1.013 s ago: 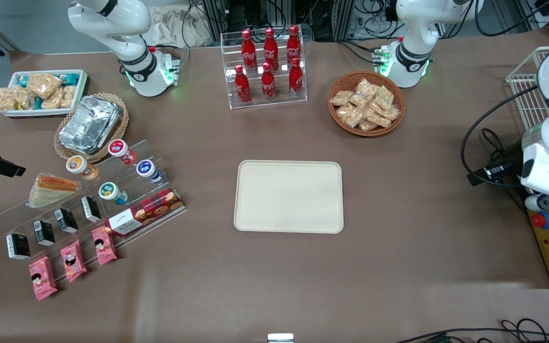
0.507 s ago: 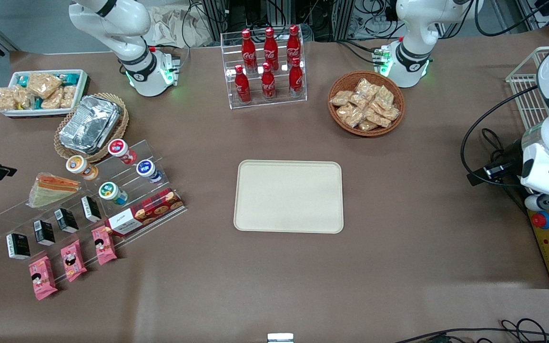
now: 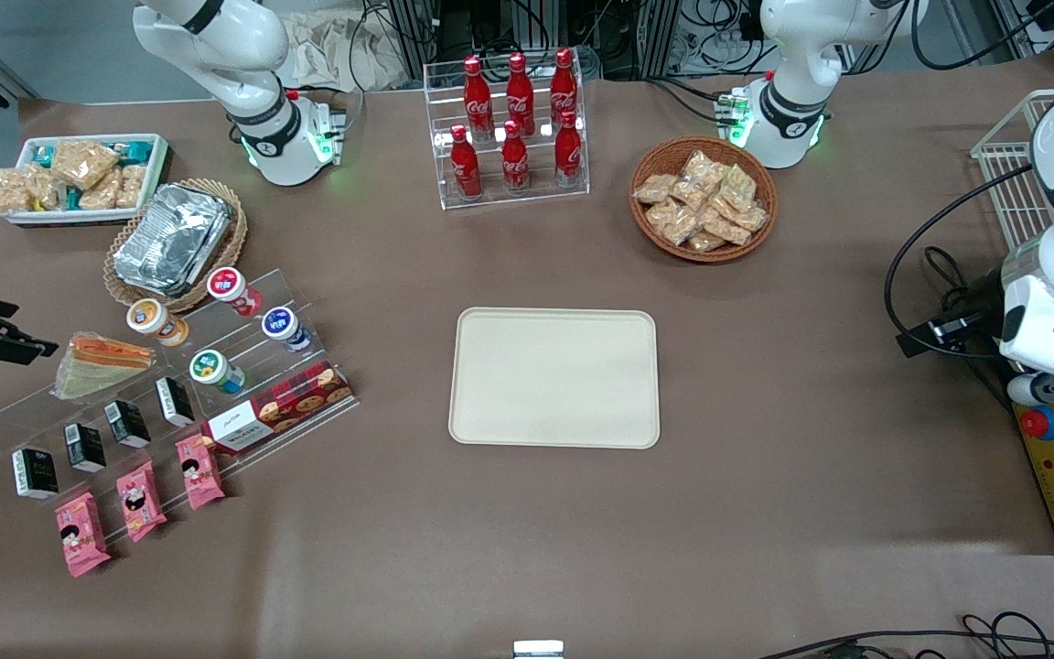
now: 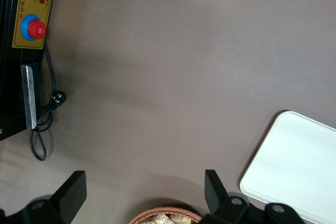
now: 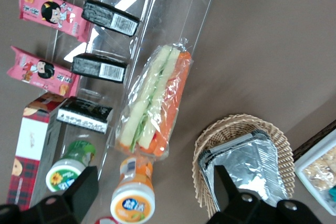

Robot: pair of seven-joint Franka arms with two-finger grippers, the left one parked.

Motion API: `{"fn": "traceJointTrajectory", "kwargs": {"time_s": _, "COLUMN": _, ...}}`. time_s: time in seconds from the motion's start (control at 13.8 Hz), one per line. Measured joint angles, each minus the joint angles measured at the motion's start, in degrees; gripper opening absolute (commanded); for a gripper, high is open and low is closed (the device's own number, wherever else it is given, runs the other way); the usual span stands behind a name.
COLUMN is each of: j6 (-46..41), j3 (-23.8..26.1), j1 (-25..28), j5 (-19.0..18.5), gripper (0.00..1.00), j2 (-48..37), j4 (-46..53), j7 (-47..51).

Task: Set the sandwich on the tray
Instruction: 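Close the right gripper on the wrapped sandwich's edge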

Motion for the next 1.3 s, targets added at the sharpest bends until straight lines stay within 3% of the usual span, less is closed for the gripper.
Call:
{"fn": "traceJointTrajectory", "kwargs": {"time_s": 1.01, "j6": 10.40, "j3": 0.66, "j1": 0.40, "j5": 0.14, "gripper": 0.97, "j2": 2.15, "j4": -6.68, "j7": 5.86}}
{"fn": "traceJointTrajectory", "kwargs": {"time_s": 1.3, "j6": 11.07, "j3": 0.66, "j1": 0.40, "j5": 0.15, "gripper": 0.89, "j2": 2.46, "j4": -8.04, "j7": 6.43}}
